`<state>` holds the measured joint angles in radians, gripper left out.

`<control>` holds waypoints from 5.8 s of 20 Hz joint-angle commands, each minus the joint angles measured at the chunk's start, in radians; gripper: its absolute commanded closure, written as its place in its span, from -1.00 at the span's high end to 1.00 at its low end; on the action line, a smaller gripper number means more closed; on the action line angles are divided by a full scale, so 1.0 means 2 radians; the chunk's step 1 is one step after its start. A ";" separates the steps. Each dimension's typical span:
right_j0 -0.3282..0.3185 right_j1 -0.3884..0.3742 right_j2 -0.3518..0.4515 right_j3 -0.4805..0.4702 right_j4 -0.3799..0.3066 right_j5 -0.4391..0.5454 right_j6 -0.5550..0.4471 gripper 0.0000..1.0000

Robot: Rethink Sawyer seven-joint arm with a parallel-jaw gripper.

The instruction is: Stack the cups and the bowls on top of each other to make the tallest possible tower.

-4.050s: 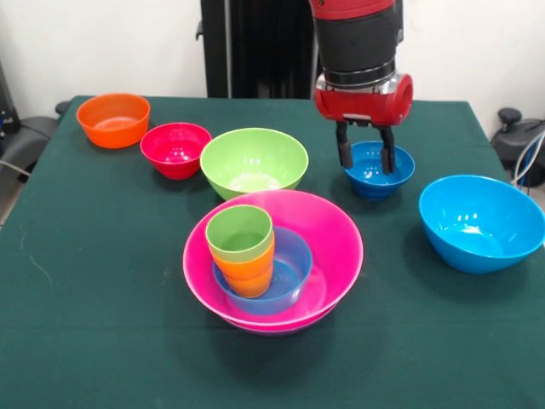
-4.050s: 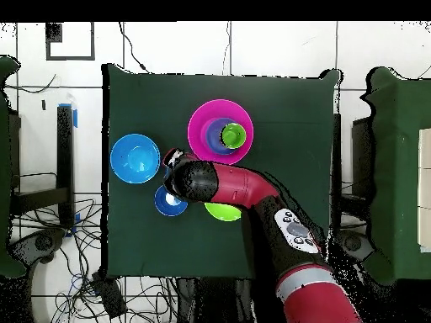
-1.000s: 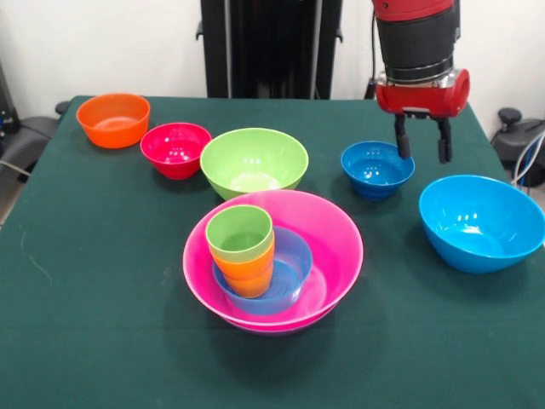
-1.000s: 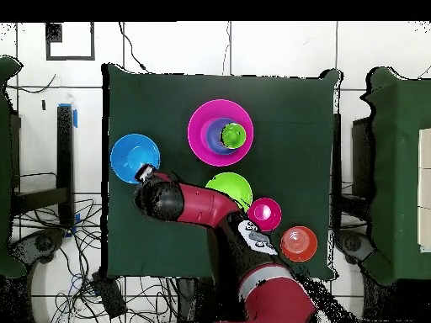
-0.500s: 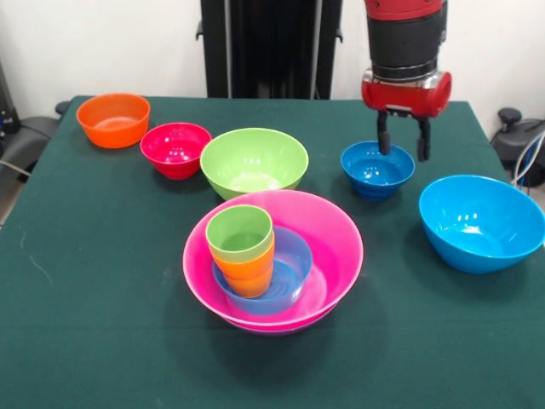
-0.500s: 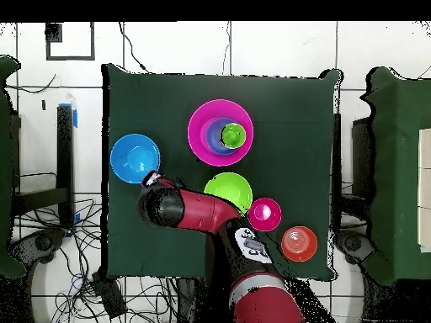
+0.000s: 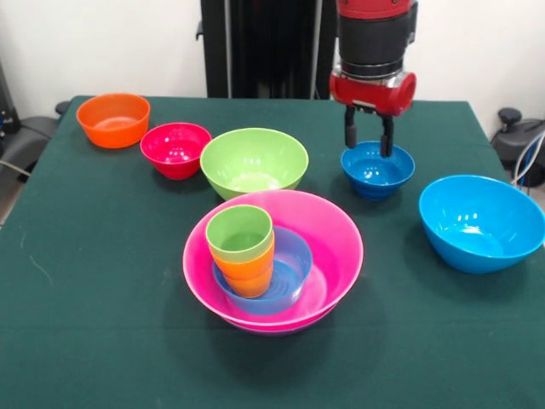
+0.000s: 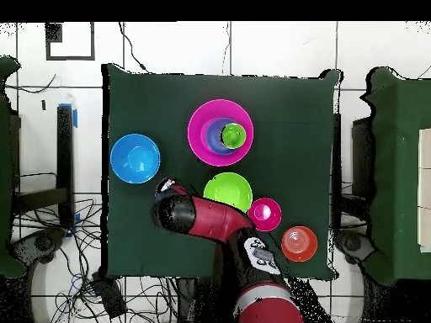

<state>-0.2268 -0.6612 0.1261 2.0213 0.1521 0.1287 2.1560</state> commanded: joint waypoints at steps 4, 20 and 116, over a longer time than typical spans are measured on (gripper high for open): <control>0.008 0.049 0.023 0.054 0.027 -0.044 0.123 1.00; 0.010 0.065 0.071 0.062 0.055 -0.086 0.158 1.00; 0.010 -0.094 -0.033 -0.064 -0.084 0.192 0.087 -1.00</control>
<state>-0.2287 -0.8335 0.0525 1.9451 0.0559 0.3823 2.3537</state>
